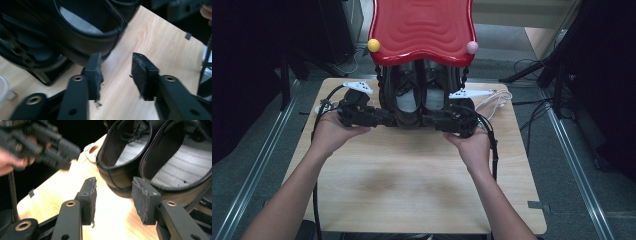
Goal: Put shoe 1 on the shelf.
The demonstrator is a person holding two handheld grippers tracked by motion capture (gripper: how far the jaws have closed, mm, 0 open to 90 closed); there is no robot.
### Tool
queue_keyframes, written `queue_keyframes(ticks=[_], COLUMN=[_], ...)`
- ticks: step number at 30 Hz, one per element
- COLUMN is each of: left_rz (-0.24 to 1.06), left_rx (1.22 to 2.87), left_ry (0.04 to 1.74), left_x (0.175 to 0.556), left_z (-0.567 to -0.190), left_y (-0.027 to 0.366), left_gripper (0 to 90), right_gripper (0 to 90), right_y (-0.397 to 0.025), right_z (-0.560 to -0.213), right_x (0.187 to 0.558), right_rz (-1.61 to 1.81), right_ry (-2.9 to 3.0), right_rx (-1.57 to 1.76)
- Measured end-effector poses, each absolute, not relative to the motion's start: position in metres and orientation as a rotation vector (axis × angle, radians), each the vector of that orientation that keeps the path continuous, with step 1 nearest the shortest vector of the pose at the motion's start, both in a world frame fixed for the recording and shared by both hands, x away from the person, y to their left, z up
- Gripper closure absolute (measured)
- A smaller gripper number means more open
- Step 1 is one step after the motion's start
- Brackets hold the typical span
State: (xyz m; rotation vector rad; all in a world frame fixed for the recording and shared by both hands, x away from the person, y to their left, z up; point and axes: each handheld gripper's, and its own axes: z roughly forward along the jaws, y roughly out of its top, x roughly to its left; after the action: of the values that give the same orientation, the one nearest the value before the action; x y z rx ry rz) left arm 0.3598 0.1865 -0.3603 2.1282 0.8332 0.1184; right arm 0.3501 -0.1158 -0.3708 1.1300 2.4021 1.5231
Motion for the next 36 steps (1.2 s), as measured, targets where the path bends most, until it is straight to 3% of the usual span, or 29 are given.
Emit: queue_keyframes(ticks=[4,11,25,36], left_rz=[0.102,0.082,0.136,0.153], left_rx=[2.099,2.069,2.065,2.066], left_ry=[0.823,0.807,0.768,0.764], left_x=[0.367,0.386,0.411,0.441], left_z=[-0.349,-0.322,-0.267,-0.23], left_y=[0.187,0.181,0.156,0.138], left_gripper=[78.4,89.5,90.0,90.0], right_gripper=[56.1,57.8,66.3,83.1], right_y=[-0.12,-0.125,-0.126,-0.126], right_z=[-0.379,-0.396,-0.415,-0.424], right_x=[0.346,0.342,0.348,0.36], right_rz=[1.547,1.52,1.469,1.467], right_ry=[2.446,2.5,2.524,2.525], right_rx=[1.1,1.067,1.051,1.065])
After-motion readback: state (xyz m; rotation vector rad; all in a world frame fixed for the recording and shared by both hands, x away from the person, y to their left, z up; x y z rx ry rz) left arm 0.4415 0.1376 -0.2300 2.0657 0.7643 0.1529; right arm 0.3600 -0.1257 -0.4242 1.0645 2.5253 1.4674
